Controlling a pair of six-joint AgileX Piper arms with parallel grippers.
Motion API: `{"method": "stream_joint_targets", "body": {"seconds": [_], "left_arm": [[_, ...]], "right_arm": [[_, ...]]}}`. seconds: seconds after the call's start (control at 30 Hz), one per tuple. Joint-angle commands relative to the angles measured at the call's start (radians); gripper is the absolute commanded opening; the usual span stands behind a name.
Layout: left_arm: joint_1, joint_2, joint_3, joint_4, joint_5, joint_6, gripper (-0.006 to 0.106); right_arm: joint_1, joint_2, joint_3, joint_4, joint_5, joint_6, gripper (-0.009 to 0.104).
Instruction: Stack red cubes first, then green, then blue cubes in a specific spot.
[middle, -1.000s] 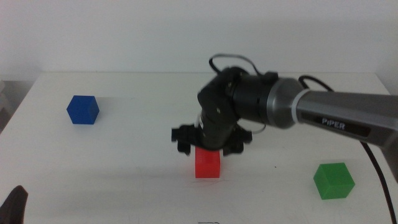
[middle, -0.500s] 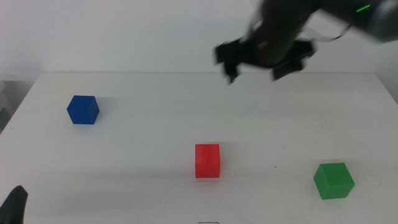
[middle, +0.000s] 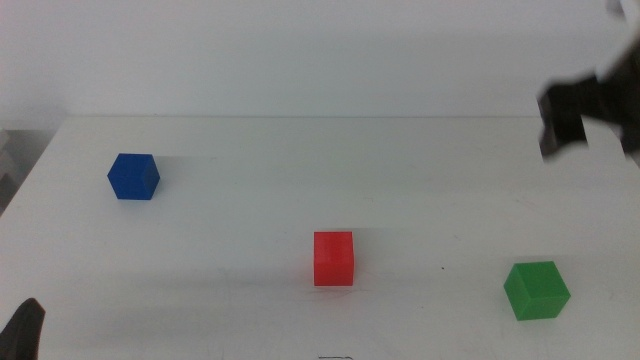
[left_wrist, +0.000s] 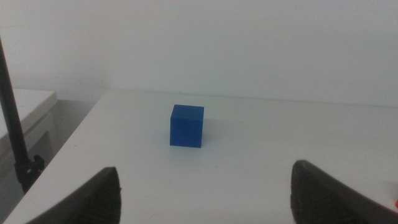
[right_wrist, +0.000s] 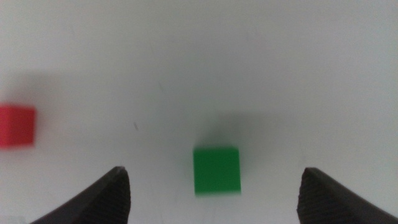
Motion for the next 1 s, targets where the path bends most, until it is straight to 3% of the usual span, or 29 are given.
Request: {"method": "stream_joint_targets", "body": {"seconds": [0.0, 0.27, 0.53, 0.97], "left_arm": [[-0.006, -0.021, -0.003, -0.007, -0.087, -0.003, 0.094], [-0.006, -0.021, -0.003, -0.007, -0.087, -0.003, 0.094], [-0.006, -0.021, -0.003, -0.007, -0.087, -0.003, 0.094], [-0.006, -0.021, -0.003, -0.007, -0.087, -0.003, 0.094]], "right_arm": [[-0.030, -0.060, 0.053, 0.028, 0.024, -0.039, 0.083], [-0.052, -0.063, 0.248, 0.083, -0.092, -0.076, 0.083], [-0.162, -0.007, 0.308, 0.233, -0.149, -0.196, 0.083], [-0.188, 0.103, 0.346, 0.214, -0.236, -0.196, 0.083]]}}
